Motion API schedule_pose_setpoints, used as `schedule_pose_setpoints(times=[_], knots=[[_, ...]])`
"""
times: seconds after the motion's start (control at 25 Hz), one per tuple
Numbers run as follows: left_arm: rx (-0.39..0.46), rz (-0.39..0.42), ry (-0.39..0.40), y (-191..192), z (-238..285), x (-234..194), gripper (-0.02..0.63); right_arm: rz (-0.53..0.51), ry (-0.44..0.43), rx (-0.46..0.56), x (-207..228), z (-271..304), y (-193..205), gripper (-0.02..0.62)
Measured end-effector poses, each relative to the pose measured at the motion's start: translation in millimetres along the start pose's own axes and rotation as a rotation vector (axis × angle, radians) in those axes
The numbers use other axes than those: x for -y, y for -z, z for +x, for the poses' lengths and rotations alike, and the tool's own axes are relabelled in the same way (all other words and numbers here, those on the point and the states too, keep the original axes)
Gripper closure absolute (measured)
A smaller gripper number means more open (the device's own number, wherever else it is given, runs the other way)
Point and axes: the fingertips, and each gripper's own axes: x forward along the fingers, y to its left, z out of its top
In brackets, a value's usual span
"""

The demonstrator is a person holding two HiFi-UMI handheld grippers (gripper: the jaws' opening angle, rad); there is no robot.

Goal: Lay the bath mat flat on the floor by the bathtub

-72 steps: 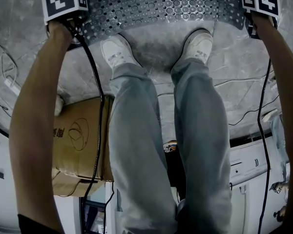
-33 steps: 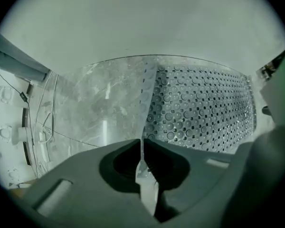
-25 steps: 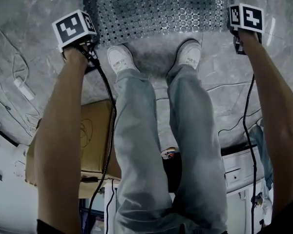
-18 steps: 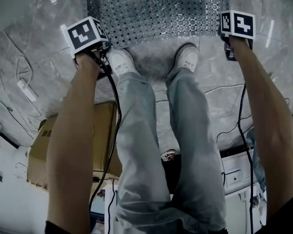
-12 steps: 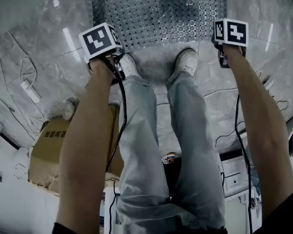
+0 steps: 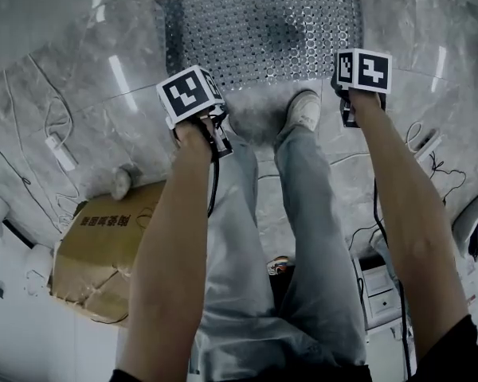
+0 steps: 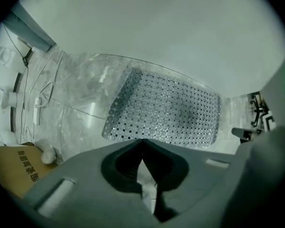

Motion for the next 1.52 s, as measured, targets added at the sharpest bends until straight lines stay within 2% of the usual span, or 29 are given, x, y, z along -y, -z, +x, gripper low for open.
schedule_pose_setpoints(times=[0.32,0.56,0.92,1.12,1.28,1.44,1.52], knots=[[0.023,0.047,0.031,2,-41,13,0.6,0.013,-0.029,0.021,-22,-36,-5,0.589],[0.041,0.106,0.048,5,-73,24,0.6,-0.018,-0.067,0.054,-44,-66,-6,0.589],[0.085,0.107,0.109,4,-131,40,0.6,-0.027,-0.103,0.086,-74,-117,-12,0.589],[0.124,0.053,0.146,2,-166,40,0.6,-0.065,-0.109,0.108,-86,-145,-15,0.589],[0.157,0.04,0.156,1,-190,39,0.6,-0.065,-0.118,0.133,-92,-169,-17,0.589],[0.193,-0.031,0.19,0,-218,36,0.6,-0.062,-0.131,0.133,-99,-193,-13,0.589],[0.205,-0.042,0.2,0,-232,38,0.6,-0.049,-0.136,0.139,-102,-207,-17,0.589]])
